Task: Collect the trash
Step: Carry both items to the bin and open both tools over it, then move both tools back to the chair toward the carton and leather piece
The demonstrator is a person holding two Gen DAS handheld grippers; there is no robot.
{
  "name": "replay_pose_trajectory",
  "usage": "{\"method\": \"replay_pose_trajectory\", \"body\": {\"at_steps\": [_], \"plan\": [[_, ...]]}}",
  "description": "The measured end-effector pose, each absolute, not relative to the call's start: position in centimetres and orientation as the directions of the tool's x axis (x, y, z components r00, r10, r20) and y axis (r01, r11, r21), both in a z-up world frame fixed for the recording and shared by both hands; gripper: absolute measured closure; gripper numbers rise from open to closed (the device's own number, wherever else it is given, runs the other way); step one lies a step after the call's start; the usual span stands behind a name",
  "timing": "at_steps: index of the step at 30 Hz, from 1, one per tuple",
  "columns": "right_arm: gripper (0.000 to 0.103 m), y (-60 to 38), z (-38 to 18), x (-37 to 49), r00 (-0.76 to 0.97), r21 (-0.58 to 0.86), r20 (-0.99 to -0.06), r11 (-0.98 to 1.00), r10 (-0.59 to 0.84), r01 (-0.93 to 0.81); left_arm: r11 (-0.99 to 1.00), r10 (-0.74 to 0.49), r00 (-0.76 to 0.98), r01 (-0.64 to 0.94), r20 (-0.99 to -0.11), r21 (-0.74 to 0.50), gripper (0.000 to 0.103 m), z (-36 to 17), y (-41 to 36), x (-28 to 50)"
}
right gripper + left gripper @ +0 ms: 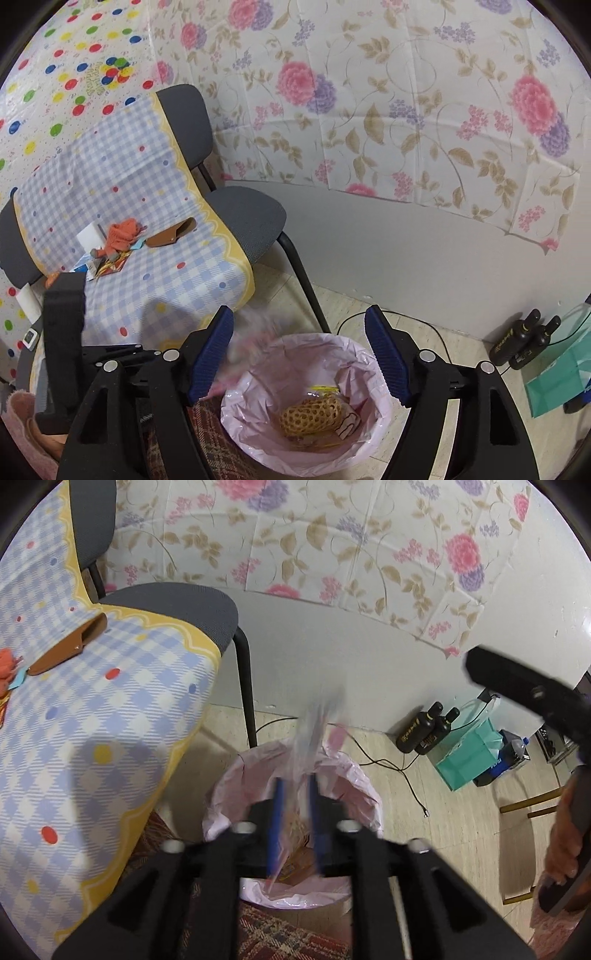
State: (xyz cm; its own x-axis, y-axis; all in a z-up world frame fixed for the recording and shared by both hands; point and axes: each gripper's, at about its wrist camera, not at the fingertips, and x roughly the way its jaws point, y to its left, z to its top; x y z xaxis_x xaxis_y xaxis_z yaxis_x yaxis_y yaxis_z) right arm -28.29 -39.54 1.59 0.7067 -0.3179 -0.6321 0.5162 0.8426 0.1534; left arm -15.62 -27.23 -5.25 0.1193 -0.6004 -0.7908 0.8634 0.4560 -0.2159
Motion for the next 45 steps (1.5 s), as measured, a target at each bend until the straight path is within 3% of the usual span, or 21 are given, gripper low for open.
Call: {"method": "replay_pose_trajectory", "body": {"at_steps": [1,10,24,30,35,41,45], "plan": [[0.029,-39.6,1.7,-28.3,0.708,0.152,-0.629,0.842,-0.321,0.517,0.461,-0.597,0.121,0.861,-0.793,-0.216,0.074,-5.4,-27.3,-15.5],[0.029,-38.6,2.5,-27.6,0.733,0.152,-0.608,0.861,-0.305,0.485,0.543,-0.609,0.239,0.821,-0.756,-0.178,0.068,-3.0,-23.7,-13.4],[0.029,-34.5,4.4,-21.6,0.799,0.13,-0.558,0.927,-0.224,0.351,0.742,-0.538,0.496,0.662,-0.682,-0.104,0.064,1.6,-14.0,-9.3],[0.029,-32.0,5.4,-16.4,0.828,0.103,-0.535,0.959,-0.169,0.263,0.844,-0.436,0.609,0.531,-0.662,-0.067,0.053,2.4,-9.3,-6.1],[0.029,-30.1,5.4,-12.7,0.837,0.093,-0.534,0.975,-0.123,0.202,0.92,-0.295,0.716,0.392,-0.633,0.014,0.027,2.5,-5.7,-3.4],[0.029,-29.0,4.5,-8.5,0.833,0.091,-0.545,0.982,-0.092,0.168,0.96,-0.204,0.729,0.278,-0.653,0.011,0.024,1.0,-2.9,1.0],[0.019,-29.2,3.8,-5.4,0.824,0.09,-0.559,0.982,-0.09,0.169,0.967,-0.18,0.717,0.253,-0.673,0.011,0.023,0.0,-3.0,3.6]]}}
